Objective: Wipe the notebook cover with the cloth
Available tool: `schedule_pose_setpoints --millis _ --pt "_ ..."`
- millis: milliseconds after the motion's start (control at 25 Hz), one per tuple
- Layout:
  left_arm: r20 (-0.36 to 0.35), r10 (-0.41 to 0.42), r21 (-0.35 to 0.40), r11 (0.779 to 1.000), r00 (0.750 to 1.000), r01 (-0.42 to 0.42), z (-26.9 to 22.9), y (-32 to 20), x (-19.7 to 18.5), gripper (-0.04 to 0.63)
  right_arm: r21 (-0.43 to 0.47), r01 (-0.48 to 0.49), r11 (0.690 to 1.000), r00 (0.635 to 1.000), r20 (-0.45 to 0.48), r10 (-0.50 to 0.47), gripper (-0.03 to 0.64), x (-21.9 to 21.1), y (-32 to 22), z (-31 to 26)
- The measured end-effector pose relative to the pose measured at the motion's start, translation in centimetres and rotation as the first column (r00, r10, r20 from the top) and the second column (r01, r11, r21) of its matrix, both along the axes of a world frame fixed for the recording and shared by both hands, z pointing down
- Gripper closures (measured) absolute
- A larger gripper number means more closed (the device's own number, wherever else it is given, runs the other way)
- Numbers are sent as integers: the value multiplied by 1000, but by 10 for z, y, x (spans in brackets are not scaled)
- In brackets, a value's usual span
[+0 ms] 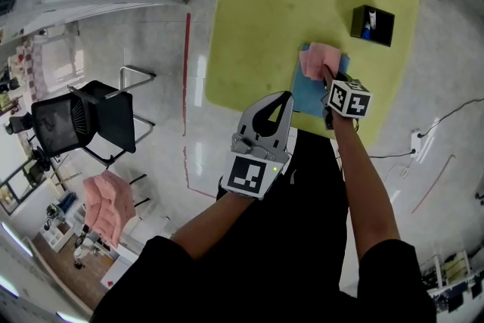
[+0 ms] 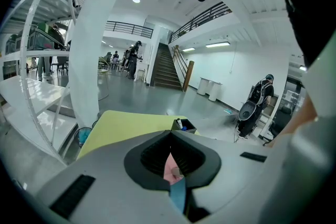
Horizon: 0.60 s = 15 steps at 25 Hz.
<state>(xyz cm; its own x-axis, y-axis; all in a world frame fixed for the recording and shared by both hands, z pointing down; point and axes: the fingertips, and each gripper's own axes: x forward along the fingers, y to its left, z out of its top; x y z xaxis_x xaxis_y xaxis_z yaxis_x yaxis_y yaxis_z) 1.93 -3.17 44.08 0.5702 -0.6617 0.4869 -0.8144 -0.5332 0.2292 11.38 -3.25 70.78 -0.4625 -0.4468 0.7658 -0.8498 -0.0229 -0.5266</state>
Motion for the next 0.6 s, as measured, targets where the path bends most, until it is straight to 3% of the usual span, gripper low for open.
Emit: schedule_pose_setpoints --millis 600 --pt "-8 30 3 1000 1000 -30 -10 -2 27 589 -10 -15 1000 1000 7 15 581 24 7 -4"
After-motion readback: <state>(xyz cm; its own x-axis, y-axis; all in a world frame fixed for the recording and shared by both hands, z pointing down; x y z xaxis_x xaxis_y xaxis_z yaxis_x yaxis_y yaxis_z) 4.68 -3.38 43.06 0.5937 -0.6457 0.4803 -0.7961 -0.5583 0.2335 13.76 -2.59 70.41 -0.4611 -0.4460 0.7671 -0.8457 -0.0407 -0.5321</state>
